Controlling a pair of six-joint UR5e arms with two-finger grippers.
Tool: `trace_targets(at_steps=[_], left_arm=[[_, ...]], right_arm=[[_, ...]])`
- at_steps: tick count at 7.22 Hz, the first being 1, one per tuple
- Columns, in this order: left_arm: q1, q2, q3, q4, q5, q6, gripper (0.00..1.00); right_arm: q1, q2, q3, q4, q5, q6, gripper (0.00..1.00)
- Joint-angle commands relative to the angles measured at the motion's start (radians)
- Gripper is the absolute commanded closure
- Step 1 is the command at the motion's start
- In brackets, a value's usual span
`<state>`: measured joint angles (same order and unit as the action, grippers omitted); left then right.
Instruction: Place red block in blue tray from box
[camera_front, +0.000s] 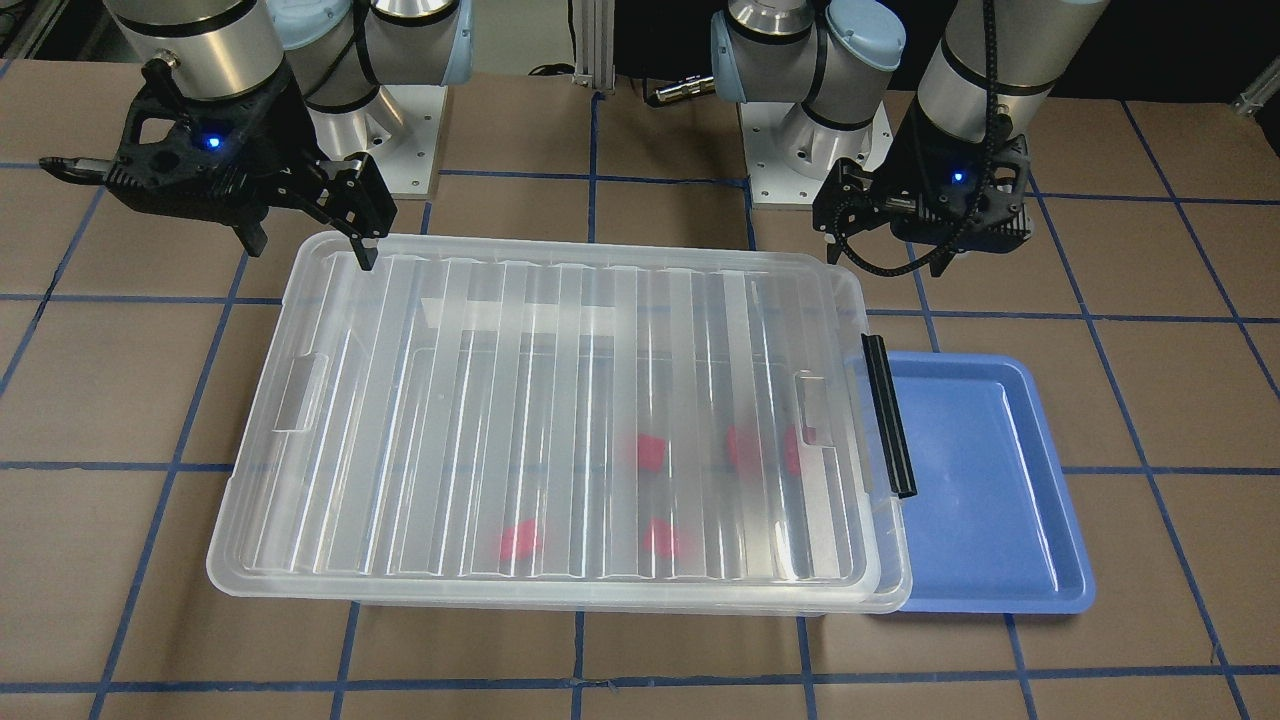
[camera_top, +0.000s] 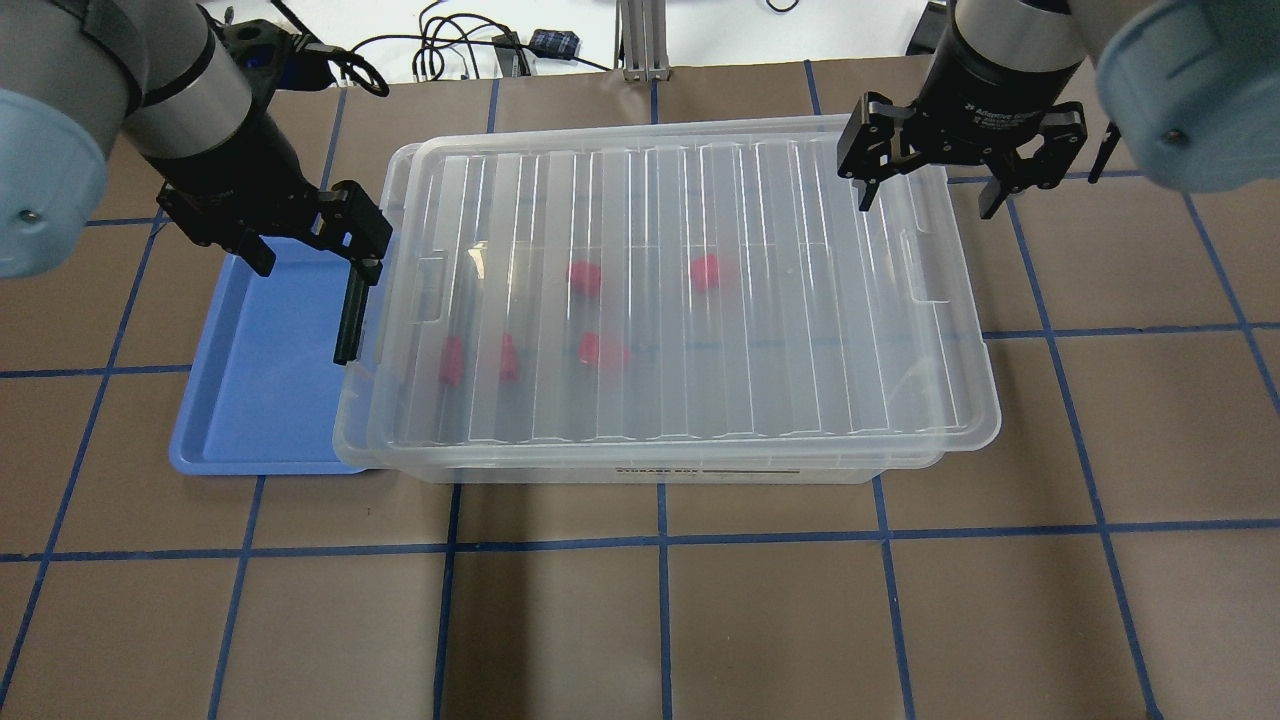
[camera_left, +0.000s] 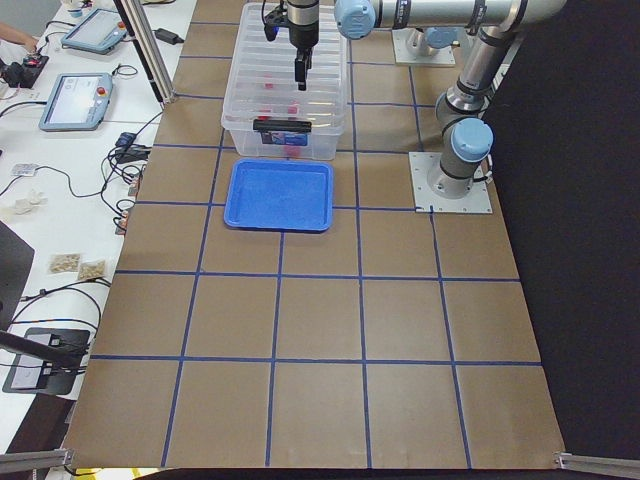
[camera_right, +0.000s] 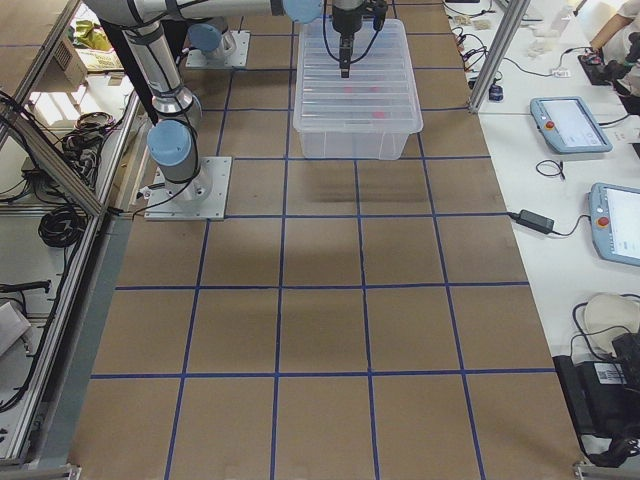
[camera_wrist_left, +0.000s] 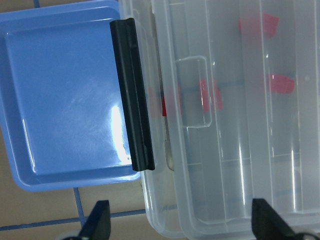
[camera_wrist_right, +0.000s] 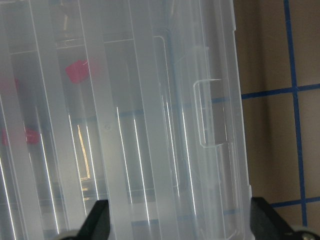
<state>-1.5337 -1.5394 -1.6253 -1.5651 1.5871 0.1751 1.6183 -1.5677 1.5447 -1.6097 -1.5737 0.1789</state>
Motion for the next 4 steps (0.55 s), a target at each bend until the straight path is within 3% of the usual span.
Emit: trace_targets(at_steps=[1, 4], left_arm=[[0.006, 0.002, -0.002, -0.007, 0.002, 0.004, 0.0], [0.006, 0.008, -0.002, -0.023, 0.002, 0.004, 0.0]], right_arm=[[0.0, 0.002, 0.0, -0.001, 0.0, -0.002, 0.0], [-0.029, 0.009, -0.002, -0.01, -0.003, -0.091, 0.0]])
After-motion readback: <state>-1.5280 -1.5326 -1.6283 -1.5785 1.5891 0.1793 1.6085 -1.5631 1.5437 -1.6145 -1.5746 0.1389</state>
